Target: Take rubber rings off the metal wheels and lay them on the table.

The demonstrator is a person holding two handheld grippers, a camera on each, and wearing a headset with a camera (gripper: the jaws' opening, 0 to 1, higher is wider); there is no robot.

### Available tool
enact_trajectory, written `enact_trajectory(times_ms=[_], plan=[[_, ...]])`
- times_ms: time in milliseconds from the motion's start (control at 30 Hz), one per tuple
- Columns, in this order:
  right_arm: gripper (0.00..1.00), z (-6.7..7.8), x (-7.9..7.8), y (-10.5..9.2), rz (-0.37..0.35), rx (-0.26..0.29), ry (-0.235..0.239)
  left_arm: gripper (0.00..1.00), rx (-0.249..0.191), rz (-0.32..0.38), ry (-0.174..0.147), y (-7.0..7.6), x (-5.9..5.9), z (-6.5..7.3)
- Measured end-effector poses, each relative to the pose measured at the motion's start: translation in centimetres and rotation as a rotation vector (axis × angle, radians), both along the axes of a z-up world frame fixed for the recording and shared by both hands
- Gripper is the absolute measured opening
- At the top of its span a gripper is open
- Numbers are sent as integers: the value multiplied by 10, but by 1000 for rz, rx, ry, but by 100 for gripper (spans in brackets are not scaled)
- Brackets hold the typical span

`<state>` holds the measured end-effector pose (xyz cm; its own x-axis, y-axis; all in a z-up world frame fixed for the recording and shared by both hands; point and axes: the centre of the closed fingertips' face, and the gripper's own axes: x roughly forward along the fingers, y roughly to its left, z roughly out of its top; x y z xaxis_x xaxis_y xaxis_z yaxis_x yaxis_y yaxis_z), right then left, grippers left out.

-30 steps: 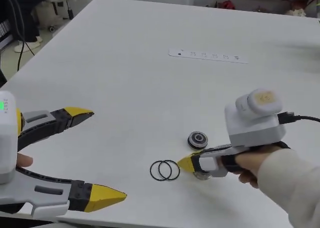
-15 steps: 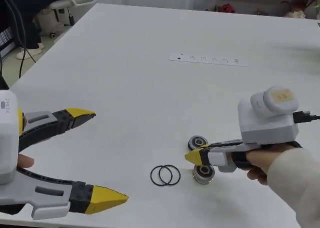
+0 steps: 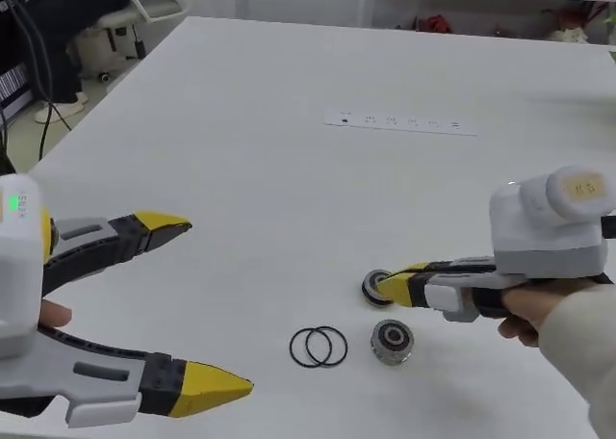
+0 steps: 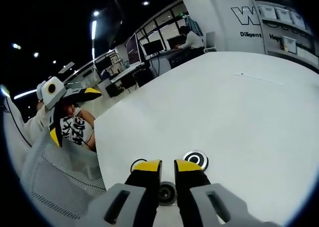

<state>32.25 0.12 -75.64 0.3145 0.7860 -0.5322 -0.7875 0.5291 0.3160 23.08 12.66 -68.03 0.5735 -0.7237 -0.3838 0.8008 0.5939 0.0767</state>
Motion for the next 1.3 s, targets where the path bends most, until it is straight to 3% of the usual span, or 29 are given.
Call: enact_trajectory(times_ms=[167, 300, 400, 667, 1000, 1300], plan=[[8, 0, 6, -6, 0, -14, -34, 94, 5, 6, -15, 1, 4, 9], [7, 6, 10, -10, -13, -3, -65, 93, -24, 12, -36, -2, 8, 24], [7, 9, 12, -14, -31, 5, -70, 91, -17, -1, -59, -6, 10, 33], [7, 17, 18, -19, -71, 32, -79, 91, 13, -28, -84, -13, 17, 45], [6, 12, 25, -30, -92, 13, -77, 89, 61, -104, -135, -32, 36, 63], [6, 5, 29, -38, -106, 0, -69, 86, 74, -152, -216, -43, 65, 90]])
